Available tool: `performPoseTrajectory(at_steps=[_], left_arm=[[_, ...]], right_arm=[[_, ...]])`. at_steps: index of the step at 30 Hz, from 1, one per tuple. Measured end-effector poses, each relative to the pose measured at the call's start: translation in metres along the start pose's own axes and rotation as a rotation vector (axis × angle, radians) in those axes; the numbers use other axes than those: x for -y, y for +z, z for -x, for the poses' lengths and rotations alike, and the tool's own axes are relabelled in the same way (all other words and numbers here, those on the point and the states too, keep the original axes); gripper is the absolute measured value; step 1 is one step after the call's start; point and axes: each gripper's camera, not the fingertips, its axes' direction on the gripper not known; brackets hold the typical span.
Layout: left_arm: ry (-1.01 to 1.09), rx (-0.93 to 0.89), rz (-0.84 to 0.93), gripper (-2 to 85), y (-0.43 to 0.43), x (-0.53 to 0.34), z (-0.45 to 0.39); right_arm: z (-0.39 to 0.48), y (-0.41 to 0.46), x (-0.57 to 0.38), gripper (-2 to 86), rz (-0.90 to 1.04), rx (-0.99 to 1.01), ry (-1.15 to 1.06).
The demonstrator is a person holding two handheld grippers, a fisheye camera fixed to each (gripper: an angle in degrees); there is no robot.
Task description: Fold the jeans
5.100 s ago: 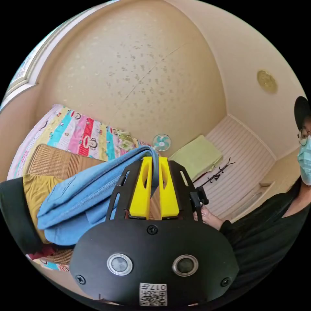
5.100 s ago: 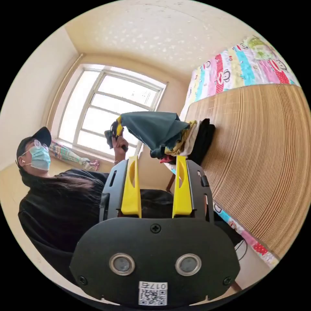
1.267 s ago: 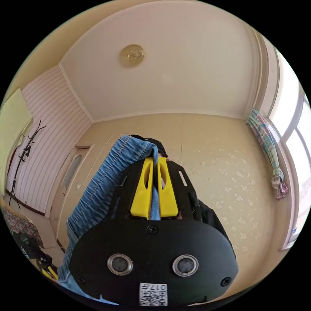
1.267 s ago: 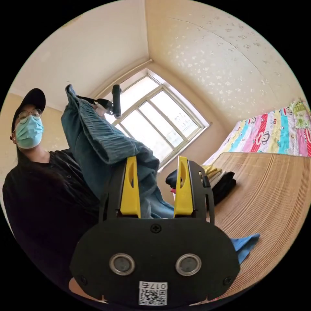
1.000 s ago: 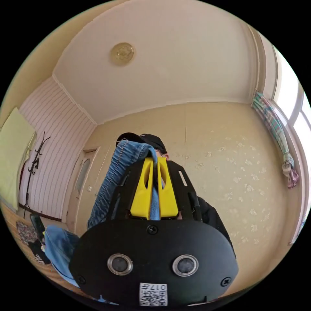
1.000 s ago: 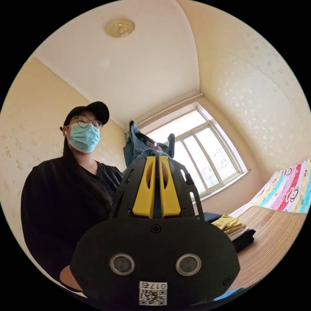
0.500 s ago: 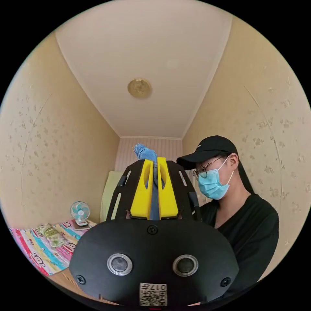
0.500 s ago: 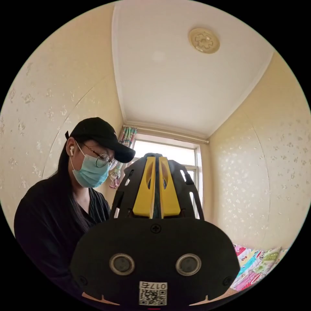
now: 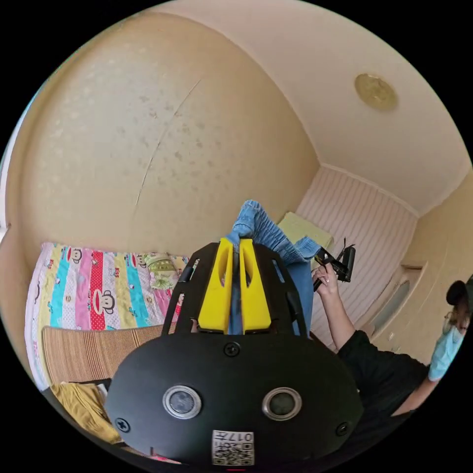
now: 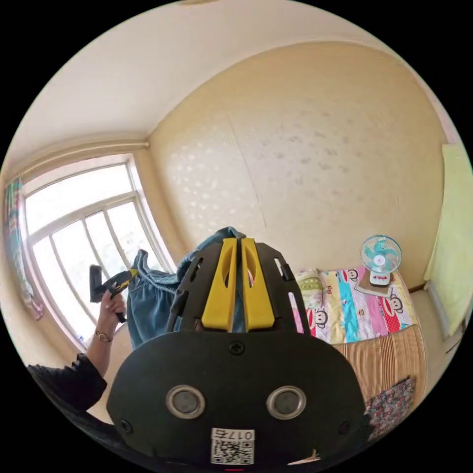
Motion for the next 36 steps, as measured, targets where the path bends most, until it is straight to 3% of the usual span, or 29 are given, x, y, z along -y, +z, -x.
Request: performPoseTrajectory(at_steps=[2,5,8,12,14,19,22,25,29,32,36], left_arm=[[-0.151,0.063,0.102,3.3,0.113,0.021,0.089],[-0.279,0.288,0.256,6.0,0.200,-0.003,0.184],[-0.243,0.298,0.371,7.4,0.239,-0.070,0.250],[-0.280,0.347,0.671,7.7,0.259,-0.220,0.324],[-0.378,0.295,0.884,7.9,0.253,-0.332,0.365],[-0.446,0.203,1.164,8.9,0.226,-0.482,0.383],[-0.406,0.222,1.203,9.2,0.217,-0.510,0.381],[-0.327,0.310,1.112,10.1,0.209,-0.496,0.394],[-0.217,0.248,1.132,9.9,0.228,-0.481,0.418],[-0.108,0.318,1.100,8.1,0.225,-0.472,0.421],[-0.191,0.281,1.115,2.7,0.207,-0.464,0.432]], right_arm=[[-0.071,0.103,0.013,1.8,0.131,-0.140,0.122],[-0.140,0.176,-0.017,2.0,0.211,-0.157,0.234],[-0.178,0.236,-0.088,2.3,0.415,-0.103,0.096],[-0.221,0.276,-0.229,2.8,0.762,-0.043,0.035],[-0.247,0.276,-0.330,3.5,0.990,0.077,0.126],[-0.256,0.226,-0.466,5.9,1.289,0.221,0.331],[-0.251,0.189,-0.505,7.1,1.385,0.236,0.453],[-0.255,0.169,-0.524,8.8,1.441,0.189,0.569],[-0.265,0.156,-0.525,9.6,1.393,0.154,0.750],[-0.270,0.151,-0.522,7.0,1.346,0.197,0.872],[-0.268,0.142,-0.499,4.0,1.311,0.212,0.851]])
